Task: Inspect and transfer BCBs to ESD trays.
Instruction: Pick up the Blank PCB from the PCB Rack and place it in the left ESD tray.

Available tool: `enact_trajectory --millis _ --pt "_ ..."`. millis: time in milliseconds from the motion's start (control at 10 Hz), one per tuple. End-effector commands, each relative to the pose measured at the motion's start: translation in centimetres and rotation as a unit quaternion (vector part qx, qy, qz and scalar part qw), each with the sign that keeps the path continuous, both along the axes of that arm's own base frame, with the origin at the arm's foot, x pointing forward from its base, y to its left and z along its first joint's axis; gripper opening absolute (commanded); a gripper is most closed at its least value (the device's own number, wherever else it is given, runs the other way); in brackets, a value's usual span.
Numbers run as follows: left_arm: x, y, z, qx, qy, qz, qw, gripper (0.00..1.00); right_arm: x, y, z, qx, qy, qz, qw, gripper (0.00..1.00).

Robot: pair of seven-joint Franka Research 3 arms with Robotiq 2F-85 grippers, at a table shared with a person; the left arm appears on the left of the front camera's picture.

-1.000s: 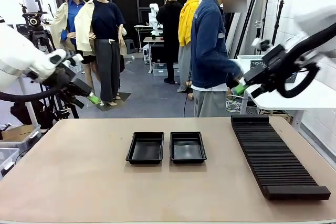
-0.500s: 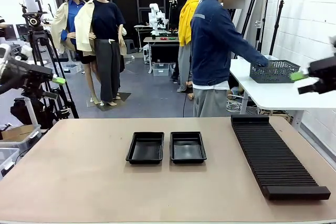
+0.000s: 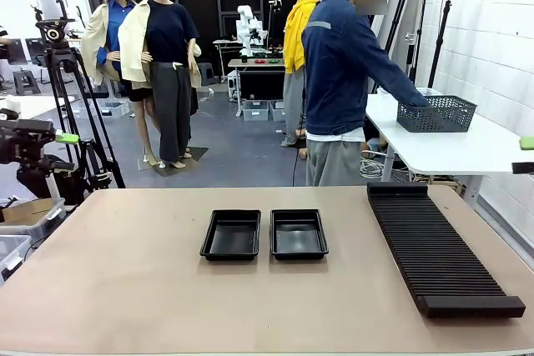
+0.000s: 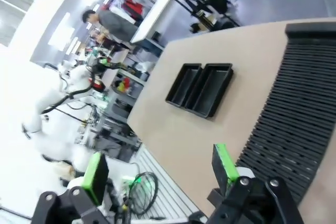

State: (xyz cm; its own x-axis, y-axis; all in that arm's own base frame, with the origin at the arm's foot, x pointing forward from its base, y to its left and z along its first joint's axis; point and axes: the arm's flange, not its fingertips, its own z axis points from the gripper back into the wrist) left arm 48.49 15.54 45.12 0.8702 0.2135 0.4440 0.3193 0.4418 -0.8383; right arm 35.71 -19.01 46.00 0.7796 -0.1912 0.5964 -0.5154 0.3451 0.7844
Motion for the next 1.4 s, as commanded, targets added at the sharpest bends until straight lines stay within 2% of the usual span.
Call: enact_trajectory --millis 0,100,600,1000,1200,1300 --pt "-0.3 0.3 -0.1 -0.014 -0.018 -0.005 1.0 1.0 1.5 -1.7 -1.5 0.042 -0.014 0.023 0.999 1.0" --pt "-0.6 0.6 -0.2 -0.019 -0.017 -0.007 1.0 1.0 1.6 -1.6 -2.1 0.049 -0.014 0.029 0.998 1.0" --pt "-0.9 1.6 -1.1 -0.04 -0.029 -0.058 0.997 1.0 3.0 -1.0 -1.5 0.032 0.004 0.063 0.997 1.0" --pt "-2.3 3.7 -1.8 -0.052 -0.036 -0.056 0.996 1.0 5.1 0.2 -2.6 0.032 0.017 0.105 0.994 1.0" --pt "-2.3 3.6 -1.8 -0.058 -0.041 -0.062 0.996 1.0 5.6 0.1 -2.4 0.049 0.016 0.107 0.993 1.0" --pt "-2.4 3.4 -2.0 -0.054 -0.024 -0.046 0.997 1.0 5.0 0.8 -2.9 0.036 0.013 0.091 0.995 1.0"
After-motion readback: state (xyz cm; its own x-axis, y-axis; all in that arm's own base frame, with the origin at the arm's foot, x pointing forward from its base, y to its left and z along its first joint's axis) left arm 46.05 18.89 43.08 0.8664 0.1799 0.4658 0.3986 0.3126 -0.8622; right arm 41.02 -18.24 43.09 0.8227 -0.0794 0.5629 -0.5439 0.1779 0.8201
